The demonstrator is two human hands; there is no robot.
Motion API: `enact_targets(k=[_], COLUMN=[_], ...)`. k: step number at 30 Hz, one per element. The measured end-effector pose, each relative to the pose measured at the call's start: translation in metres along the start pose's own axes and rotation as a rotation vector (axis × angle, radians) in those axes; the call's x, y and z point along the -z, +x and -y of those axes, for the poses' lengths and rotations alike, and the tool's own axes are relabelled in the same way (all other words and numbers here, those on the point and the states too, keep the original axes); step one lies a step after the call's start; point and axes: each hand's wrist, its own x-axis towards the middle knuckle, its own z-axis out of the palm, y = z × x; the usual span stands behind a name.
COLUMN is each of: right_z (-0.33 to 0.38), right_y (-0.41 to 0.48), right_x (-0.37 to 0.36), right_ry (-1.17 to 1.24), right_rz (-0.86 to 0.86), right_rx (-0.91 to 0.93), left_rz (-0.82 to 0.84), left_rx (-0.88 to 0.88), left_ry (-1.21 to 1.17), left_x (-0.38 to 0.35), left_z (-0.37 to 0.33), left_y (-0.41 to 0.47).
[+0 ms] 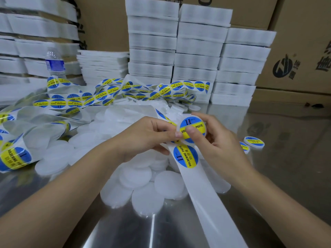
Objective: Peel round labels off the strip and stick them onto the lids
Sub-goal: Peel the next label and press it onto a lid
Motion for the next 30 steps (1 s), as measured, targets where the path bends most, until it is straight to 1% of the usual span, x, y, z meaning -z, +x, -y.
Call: enact_targets(k=[7,11,14,18,30], right_z=[-0.0006,-0.0055,-0.0082,-0.0100,-0.0079], right_y=[-0.0005,0.0005,0.0008,0.0015,0.0025], right_x=[-0.0009,-0.0025,-0.0032,-0.0037,-0.0007], right_ry=[-0.030,-0.058,-0.118,-0.193,-0.238], right_rz=[0.022,-0.024,-0.072,-0.093,-0.115], right_rx=[0.021,-0.015,-0.025,-0.026,0.025], left_rz=[0.061,0.090,0.091,0.086,0.080], left_rx=[-0.027,-0.036,-0.025,-0.012,0.017], left_ry=[0.062,0.062,0.074,0.105,0.144], left_x=[-0.0013,-0.0012,-0.0015,-0.0011,-0.0028], left_z=[0.0027,0.0014,0.0015,0.0026,0.0045], left_y=[0.0001,-0.0006,0.0001,0.0006,0.0017])
